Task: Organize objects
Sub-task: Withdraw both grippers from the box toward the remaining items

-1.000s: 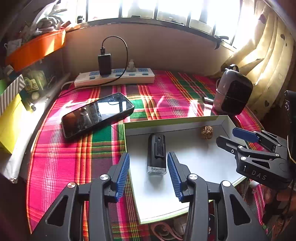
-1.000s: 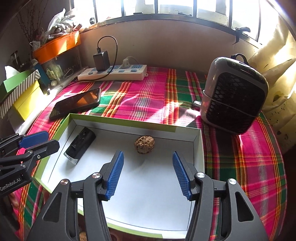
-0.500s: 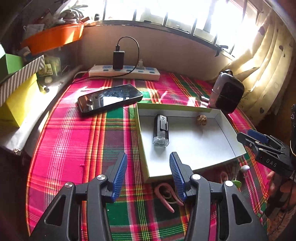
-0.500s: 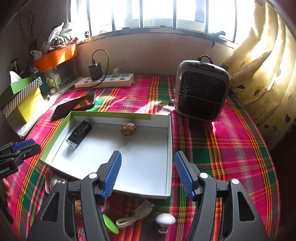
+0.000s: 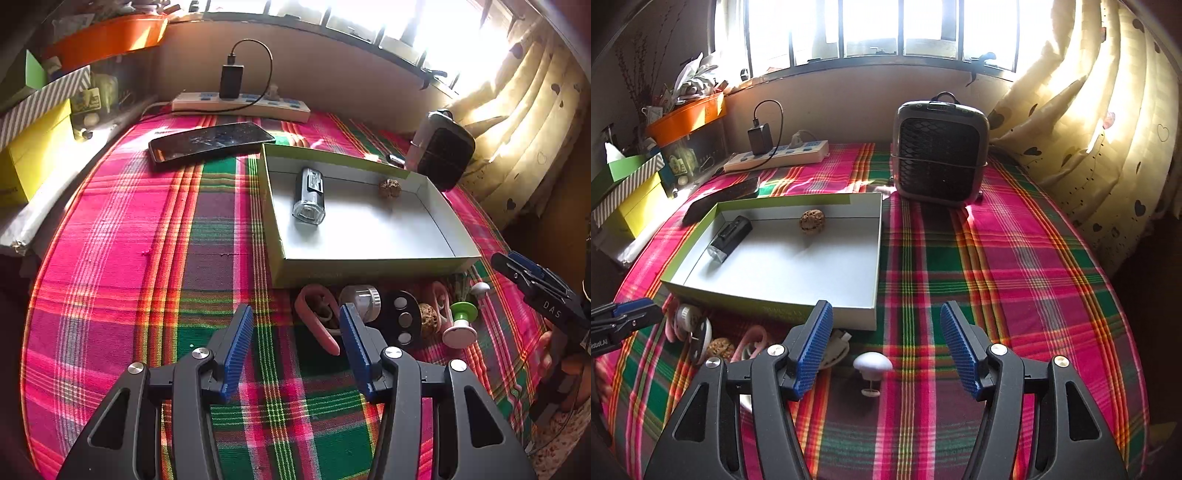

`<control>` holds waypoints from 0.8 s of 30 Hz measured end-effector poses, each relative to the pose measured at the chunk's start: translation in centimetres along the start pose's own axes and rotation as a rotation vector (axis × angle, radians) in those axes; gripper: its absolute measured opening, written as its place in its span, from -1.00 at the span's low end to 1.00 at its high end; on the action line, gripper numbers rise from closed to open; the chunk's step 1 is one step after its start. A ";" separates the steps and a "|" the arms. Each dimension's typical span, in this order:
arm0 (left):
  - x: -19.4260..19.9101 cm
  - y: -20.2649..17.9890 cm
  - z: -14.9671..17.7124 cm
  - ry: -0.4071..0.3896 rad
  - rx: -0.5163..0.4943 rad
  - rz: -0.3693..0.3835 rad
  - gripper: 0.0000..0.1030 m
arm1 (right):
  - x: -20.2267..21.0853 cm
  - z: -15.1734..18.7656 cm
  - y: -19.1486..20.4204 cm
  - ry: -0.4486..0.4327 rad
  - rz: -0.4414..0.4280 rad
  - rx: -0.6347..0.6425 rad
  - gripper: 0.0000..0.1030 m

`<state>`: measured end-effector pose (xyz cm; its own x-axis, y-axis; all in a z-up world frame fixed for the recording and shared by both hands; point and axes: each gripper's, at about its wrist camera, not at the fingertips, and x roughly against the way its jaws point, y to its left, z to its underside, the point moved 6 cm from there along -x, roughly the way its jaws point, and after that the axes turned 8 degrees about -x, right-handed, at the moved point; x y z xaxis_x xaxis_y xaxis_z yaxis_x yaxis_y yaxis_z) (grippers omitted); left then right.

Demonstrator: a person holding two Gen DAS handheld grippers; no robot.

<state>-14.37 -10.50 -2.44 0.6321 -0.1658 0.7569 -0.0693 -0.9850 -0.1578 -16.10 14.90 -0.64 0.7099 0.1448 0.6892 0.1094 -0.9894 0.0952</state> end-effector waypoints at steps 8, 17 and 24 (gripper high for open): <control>-0.1 -1.3 0.5 0.009 -0.019 0.019 -0.07 | 0.3 1.8 -1.4 0.022 0.007 -0.027 0.20; -1.3 -2.1 1.4 0.050 -0.026 0.027 -0.07 | -0.3 3.1 -1.5 0.058 -0.013 -0.017 0.21; -1.3 -1.9 1.3 0.050 -0.035 0.004 -0.06 | -1.6 3.4 -0.6 0.101 -0.031 0.011 0.21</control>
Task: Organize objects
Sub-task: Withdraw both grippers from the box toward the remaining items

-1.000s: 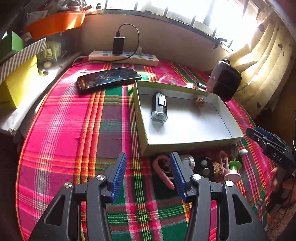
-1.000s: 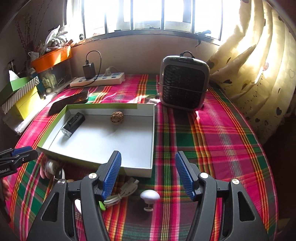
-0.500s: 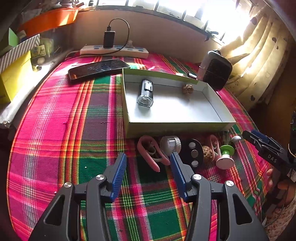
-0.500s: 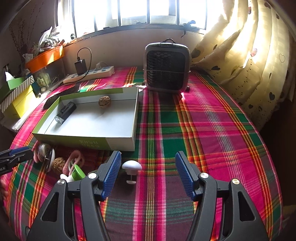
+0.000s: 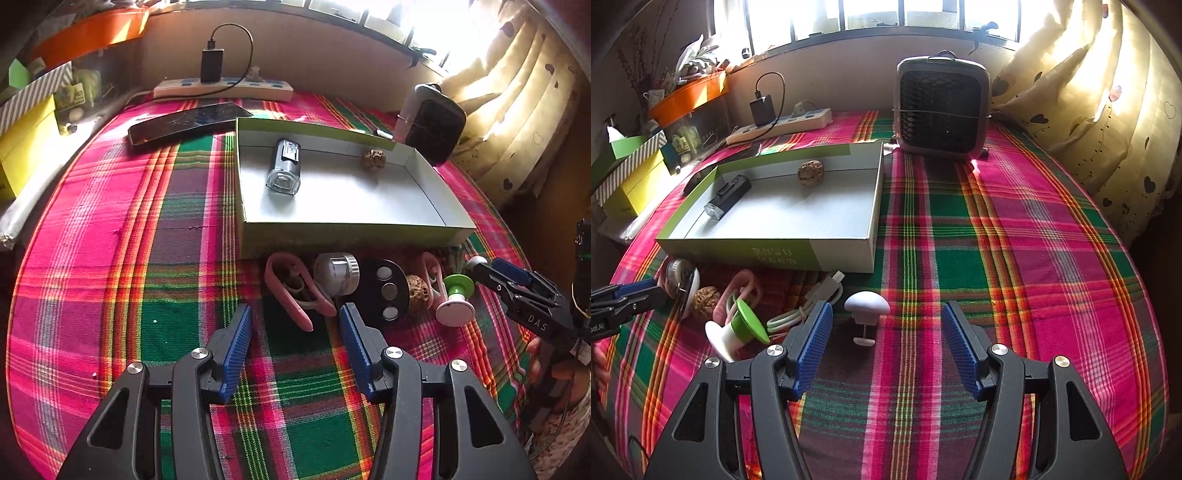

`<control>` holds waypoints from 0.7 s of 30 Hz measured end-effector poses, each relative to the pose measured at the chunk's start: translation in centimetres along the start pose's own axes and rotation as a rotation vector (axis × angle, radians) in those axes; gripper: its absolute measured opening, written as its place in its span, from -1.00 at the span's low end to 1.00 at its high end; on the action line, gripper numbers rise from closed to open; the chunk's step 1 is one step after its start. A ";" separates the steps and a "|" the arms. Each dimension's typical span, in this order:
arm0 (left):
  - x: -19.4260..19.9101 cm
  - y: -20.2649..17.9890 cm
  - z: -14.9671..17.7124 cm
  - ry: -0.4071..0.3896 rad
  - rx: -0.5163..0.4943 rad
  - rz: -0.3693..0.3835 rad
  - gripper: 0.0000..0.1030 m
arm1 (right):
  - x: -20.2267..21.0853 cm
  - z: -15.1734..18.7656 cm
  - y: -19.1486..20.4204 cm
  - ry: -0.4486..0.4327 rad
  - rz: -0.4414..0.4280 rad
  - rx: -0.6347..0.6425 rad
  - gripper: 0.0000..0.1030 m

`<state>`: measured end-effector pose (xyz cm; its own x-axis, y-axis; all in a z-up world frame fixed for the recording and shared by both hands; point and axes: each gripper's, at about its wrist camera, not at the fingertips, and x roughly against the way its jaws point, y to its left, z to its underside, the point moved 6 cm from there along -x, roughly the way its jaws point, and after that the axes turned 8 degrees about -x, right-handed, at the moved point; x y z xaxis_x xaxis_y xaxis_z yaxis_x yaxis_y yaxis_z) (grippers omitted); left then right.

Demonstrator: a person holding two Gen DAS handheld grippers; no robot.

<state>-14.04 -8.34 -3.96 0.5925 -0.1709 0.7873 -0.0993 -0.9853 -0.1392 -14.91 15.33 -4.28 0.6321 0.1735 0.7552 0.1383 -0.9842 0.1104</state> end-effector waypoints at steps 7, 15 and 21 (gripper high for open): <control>0.3 1.8 0.0 0.008 0.014 -0.057 -0.06 | -0.7 -0.1 -0.2 0.020 0.018 0.008 0.21; 0.9 3.7 0.2 0.005 0.046 -0.093 -0.06 | -0.9 0.0 -0.2 0.031 0.025 0.012 0.21; 1.2 2.9 0.3 -0.014 0.039 -0.022 -0.06 | -1.2 0.1 0.0 0.048 0.019 0.020 0.21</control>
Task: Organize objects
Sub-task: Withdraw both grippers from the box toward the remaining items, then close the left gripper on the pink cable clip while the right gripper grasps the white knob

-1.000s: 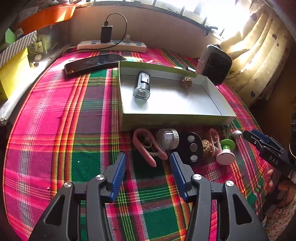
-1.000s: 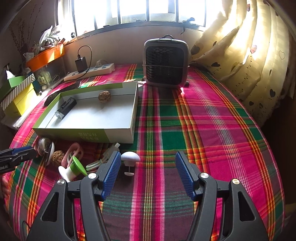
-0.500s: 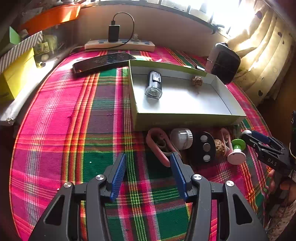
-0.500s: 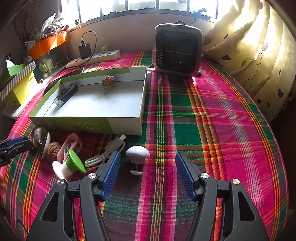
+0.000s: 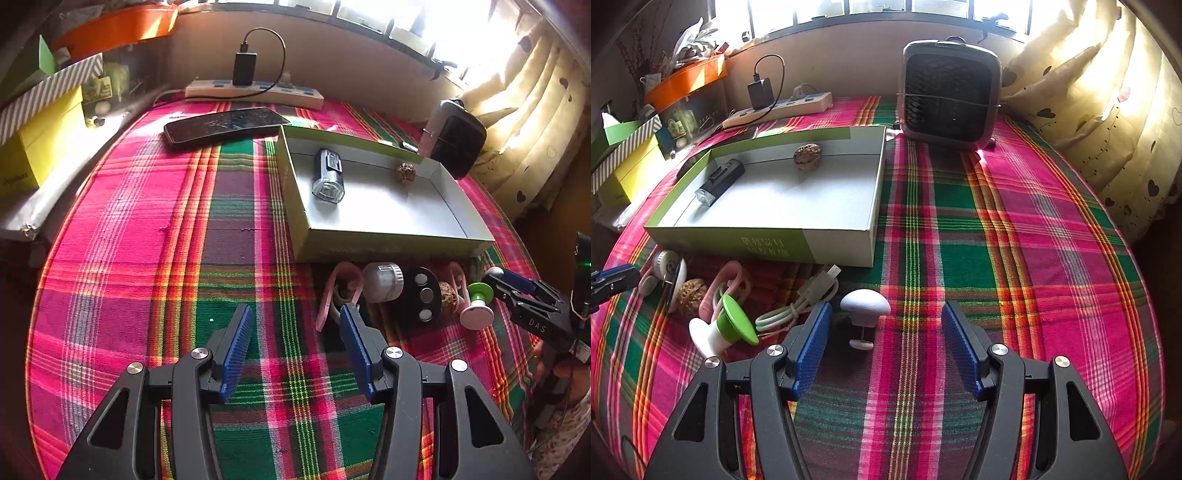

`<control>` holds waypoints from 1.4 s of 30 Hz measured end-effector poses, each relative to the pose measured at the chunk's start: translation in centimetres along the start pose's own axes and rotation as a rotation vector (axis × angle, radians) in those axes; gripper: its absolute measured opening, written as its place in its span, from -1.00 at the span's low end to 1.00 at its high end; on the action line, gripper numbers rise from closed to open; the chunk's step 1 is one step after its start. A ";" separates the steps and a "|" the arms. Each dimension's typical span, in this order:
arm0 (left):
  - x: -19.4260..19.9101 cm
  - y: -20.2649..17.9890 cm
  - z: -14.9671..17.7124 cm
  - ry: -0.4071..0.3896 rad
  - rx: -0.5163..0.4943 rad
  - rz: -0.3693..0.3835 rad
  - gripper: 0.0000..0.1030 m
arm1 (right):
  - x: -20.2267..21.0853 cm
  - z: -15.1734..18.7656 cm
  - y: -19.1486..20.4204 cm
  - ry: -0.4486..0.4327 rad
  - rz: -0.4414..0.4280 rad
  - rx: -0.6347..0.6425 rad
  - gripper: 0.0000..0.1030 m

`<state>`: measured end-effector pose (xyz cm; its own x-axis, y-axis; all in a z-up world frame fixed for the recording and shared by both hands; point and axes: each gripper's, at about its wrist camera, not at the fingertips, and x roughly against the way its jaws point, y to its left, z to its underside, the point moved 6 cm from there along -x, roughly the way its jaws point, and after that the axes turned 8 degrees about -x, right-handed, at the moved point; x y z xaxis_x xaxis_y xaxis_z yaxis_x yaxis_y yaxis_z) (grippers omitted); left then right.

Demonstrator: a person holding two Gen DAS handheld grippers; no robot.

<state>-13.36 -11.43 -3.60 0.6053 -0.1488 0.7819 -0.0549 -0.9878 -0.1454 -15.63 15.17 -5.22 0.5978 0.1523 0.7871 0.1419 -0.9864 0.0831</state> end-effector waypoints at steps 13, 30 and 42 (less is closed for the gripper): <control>-1.3 -1.6 -0.5 0.017 -0.077 -0.003 -0.06 | -0.1 -0.1 0.1 0.001 0.004 0.012 0.21; -2.0 -1.4 -1.3 -0.002 -0.087 -0.035 -0.08 | -0.2 -0.2 -0.1 0.000 0.004 0.010 0.20; -1.8 -0.7 -1.3 -0.011 -0.076 -0.064 -0.44 | -0.1 -0.4 0.1 -0.012 -0.002 0.019 -0.29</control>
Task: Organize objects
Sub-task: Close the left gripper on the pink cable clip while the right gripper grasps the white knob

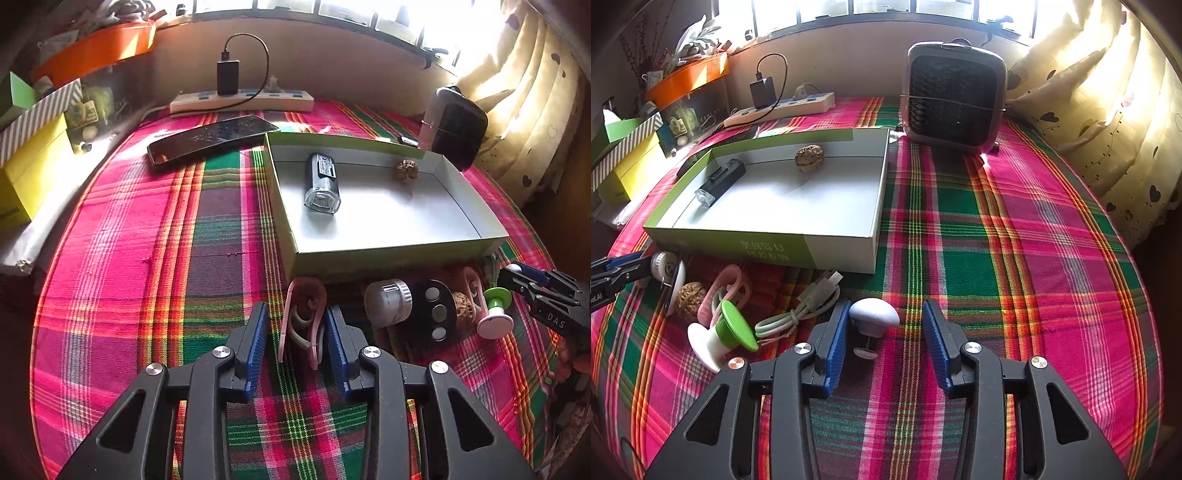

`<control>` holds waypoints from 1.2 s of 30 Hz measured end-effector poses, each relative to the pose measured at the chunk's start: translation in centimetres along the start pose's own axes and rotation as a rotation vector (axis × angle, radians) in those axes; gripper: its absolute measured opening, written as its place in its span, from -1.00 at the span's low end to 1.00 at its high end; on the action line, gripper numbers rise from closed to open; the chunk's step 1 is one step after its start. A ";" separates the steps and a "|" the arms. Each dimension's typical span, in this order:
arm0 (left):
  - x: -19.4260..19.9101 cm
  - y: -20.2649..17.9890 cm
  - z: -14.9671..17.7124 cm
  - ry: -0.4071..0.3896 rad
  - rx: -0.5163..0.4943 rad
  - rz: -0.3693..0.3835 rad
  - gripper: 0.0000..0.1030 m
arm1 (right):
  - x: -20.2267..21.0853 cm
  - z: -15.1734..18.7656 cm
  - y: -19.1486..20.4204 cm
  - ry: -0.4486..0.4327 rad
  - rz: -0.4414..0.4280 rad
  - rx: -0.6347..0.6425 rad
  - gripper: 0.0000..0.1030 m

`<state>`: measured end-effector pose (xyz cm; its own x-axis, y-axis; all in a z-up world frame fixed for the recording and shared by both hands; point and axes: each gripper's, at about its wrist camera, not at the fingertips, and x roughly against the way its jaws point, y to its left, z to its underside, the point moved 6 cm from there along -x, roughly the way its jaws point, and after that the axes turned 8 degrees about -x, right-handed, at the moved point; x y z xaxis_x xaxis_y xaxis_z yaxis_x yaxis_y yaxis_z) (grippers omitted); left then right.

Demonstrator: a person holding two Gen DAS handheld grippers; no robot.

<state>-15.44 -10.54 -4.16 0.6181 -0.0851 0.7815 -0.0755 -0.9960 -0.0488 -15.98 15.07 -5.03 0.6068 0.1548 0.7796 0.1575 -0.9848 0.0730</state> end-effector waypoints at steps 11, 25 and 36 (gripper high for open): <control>0.0 0.2 0.1 -0.006 0.002 -0.009 -0.58 | 0.0 0.1 0.4 -0.003 -0.008 0.014 -0.49; 0.0 0.2 0.1 -0.006 0.001 -0.011 -0.58 | 0.0 0.1 0.4 -0.004 -0.007 0.015 -0.49; 0.3 0.3 0.0 0.000 -0.007 -0.014 -0.58 | 0.7 -0.1 0.5 -0.024 0.004 0.018 -0.49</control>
<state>-15.24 -10.82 -3.97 0.6190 -0.0708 0.7822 -0.0720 -0.9968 -0.0332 -15.58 14.66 -4.42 0.6261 0.1526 0.7646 0.1685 -0.9840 0.0584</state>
